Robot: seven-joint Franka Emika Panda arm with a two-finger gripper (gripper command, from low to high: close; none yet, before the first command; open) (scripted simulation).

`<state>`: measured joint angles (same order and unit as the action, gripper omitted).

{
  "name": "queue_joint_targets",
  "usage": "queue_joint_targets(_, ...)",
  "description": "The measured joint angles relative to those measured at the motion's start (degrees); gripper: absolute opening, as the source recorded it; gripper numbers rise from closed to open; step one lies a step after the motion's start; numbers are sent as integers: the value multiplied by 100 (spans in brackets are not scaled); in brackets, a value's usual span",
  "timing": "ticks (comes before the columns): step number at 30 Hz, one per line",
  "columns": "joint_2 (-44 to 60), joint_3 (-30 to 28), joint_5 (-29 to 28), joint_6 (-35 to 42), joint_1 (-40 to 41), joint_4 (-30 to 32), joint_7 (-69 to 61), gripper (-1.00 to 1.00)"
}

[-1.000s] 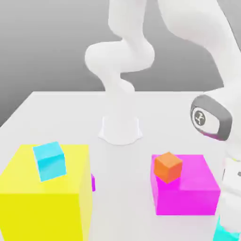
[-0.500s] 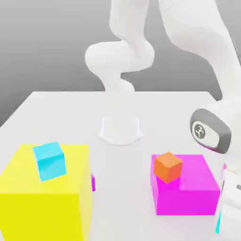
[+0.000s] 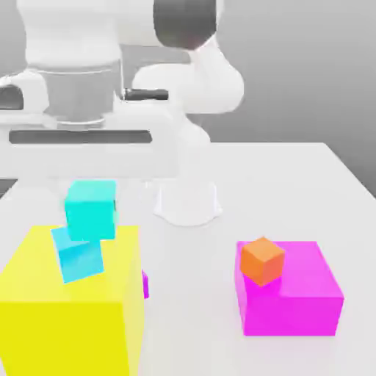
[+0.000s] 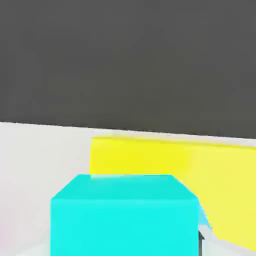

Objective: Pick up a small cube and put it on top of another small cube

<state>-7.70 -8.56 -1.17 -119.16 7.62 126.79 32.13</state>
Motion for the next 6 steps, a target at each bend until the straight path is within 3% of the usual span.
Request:
queue_joint_targets(2, 122, -35, 34, -378, 23, 259, 3, -100)
queue_joint_targets(3, 185, -41, 45, -548, 30, 367, -2, 100)
queue_joint_targets(6, 185, -41, 45, -548, 30, 367, -2, 100)
